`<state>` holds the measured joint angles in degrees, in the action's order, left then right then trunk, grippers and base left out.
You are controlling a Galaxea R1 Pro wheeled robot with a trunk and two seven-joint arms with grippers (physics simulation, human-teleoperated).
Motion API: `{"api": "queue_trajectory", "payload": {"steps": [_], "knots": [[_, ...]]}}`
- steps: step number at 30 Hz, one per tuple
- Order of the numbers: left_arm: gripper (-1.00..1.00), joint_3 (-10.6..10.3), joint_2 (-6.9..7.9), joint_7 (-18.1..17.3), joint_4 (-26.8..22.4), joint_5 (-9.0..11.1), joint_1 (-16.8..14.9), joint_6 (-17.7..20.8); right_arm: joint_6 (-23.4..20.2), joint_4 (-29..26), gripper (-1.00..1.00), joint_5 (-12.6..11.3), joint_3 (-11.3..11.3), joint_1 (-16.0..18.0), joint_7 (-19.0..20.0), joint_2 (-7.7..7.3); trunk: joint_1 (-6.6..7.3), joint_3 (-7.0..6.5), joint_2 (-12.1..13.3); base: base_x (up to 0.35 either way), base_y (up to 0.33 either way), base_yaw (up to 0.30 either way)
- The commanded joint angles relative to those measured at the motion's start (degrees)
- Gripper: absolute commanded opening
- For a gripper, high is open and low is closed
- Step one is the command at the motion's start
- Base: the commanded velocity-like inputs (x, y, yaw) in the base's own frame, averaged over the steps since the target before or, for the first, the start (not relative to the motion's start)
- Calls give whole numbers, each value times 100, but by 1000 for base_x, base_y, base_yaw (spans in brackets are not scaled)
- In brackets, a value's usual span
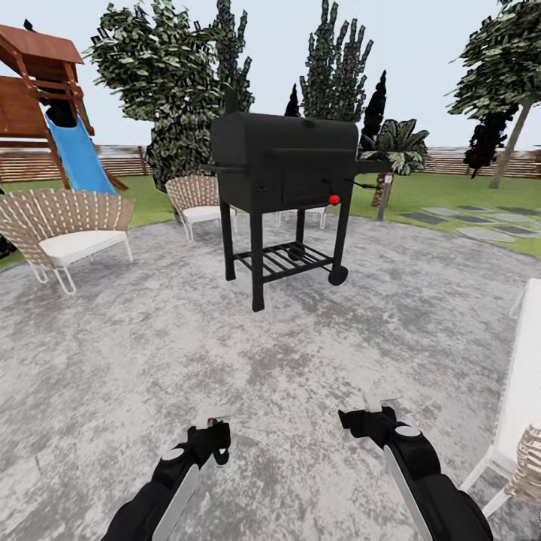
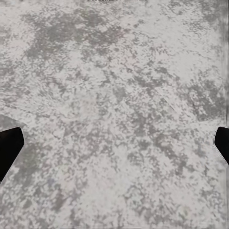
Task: Pick up the pesticide atomizer in the garden and spray insectifuge to fully cover both potted plants in the garden.
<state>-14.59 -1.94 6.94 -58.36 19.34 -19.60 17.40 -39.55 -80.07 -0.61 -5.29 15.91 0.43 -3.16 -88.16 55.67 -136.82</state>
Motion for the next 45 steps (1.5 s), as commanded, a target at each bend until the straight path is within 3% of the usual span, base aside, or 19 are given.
{"api": "queue_trajectory", "payload": {"steps": [1,45], "knots": [[-100,0,-4,0,0,-1,0,0,0,0,100,0,3,0,0,0,0,0,0,288,153,-288],[-100,-3,-19,0,7,-11,0,-3,-27,33,100,-21,61,0,18,0,0,1,0,288,161,-276]]}}
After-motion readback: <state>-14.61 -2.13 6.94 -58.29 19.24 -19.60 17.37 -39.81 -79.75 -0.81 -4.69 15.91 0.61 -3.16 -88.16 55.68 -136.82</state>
